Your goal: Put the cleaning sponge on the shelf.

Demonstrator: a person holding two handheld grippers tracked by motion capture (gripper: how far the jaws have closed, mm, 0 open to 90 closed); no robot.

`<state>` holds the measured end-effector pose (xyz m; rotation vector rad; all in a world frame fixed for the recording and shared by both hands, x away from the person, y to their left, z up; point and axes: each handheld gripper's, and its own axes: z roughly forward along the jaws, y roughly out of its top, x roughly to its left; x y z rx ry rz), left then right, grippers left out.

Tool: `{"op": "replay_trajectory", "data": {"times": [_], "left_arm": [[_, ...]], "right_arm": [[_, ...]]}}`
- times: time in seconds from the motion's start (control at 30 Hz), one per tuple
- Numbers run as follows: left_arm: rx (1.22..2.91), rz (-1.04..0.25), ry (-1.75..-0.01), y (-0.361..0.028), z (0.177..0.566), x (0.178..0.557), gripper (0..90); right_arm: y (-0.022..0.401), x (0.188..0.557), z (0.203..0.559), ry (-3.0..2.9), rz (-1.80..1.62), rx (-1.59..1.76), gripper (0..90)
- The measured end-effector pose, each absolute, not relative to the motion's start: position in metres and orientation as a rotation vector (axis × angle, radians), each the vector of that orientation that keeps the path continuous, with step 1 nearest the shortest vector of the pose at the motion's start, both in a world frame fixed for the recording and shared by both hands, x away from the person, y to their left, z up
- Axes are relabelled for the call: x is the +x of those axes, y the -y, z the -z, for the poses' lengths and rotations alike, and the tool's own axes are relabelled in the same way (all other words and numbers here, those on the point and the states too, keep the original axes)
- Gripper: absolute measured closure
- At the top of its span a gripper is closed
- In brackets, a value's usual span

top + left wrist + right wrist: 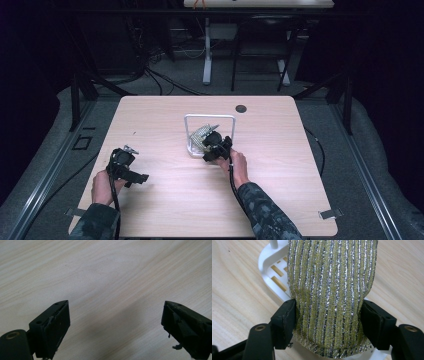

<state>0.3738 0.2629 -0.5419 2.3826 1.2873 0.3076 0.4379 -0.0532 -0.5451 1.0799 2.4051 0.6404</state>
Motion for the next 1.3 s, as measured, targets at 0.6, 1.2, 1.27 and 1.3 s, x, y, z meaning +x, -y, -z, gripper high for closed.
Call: {"op": "replay_trajectory", "data": {"times": [0.6, 1.2, 1.27, 1.3], "left_arm": [[2.39, -0.309, -1.278, -0.262, 0.543, 0.373, 8.1], [2.399, -0.306, -1.274, -0.261, 0.543, 0.372, 8.1], [2.394, -0.311, -1.275, -0.261, 0.543, 0.372, 8.1], [2.396, -0.315, -1.273, -0.261, 0.542, 0.372, 8.1]], "right_arm": [[0.049, 0.436, 0.541, -2.399, -0.663, 1.061, 15.4], [0.054, 0.427, 0.529, -2.409, -0.734, 1.03, 51.1], [0.056, 0.425, 0.525, -2.414, -0.746, 1.034, 50.7], [0.058, 0.424, 0.524, -2.413, -0.763, 1.036, 50.1]]}}
